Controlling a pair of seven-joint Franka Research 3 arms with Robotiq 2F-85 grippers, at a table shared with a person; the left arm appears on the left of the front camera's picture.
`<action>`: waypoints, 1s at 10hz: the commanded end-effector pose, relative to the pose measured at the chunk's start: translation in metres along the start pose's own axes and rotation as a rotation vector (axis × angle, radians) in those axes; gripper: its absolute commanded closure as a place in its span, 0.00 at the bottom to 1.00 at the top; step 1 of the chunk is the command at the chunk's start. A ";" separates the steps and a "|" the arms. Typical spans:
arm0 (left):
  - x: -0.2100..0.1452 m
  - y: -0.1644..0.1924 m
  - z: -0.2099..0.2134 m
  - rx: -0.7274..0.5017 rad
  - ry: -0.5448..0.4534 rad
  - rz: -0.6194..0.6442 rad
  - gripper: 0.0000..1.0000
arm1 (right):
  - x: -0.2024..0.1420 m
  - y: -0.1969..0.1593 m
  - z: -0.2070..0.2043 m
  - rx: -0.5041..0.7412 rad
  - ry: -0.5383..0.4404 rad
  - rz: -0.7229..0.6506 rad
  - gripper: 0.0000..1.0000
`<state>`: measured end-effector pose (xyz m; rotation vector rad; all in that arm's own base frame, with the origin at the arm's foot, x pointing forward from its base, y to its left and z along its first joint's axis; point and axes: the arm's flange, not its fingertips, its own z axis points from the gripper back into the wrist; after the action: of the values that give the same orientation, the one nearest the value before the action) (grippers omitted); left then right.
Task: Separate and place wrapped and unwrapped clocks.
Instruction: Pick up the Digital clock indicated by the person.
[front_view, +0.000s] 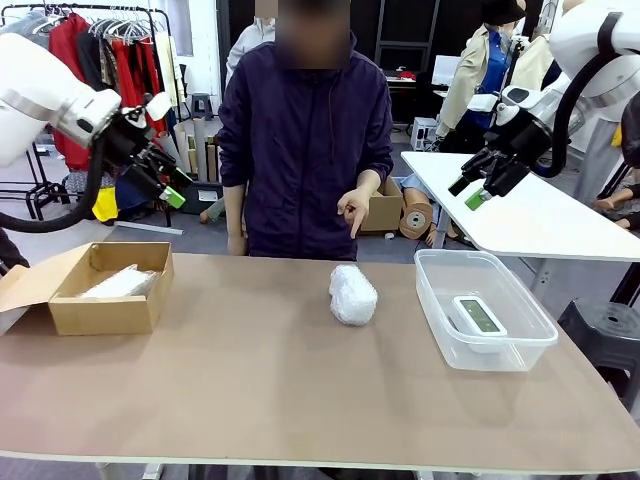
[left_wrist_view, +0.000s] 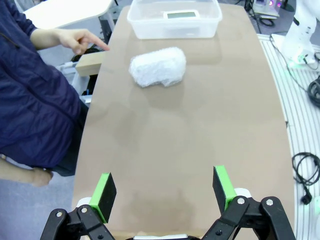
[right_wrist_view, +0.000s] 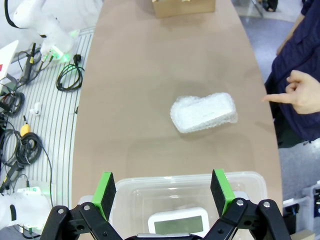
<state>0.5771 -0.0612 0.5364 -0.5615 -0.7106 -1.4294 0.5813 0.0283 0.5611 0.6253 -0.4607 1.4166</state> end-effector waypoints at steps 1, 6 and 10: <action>0.034 -0.002 -0.021 0.015 0.021 0.094 0.00 | 0.001 0.002 0.000 0.001 0.018 0.005 0.00; 0.118 0.006 -0.079 0.144 0.121 0.328 0.00 | 0.001 0.002 0.000 0.001 0.018 0.005 0.00; 0.147 0.034 -0.142 0.151 0.226 0.409 0.00 | 0.001 0.002 0.000 0.001 0.018 0.005 0.00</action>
<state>0.6079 -0.2501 0.5454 -0.4240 -0.5057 -1.0380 0.5813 0.0282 0.5611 0.6252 -0.4607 1.4166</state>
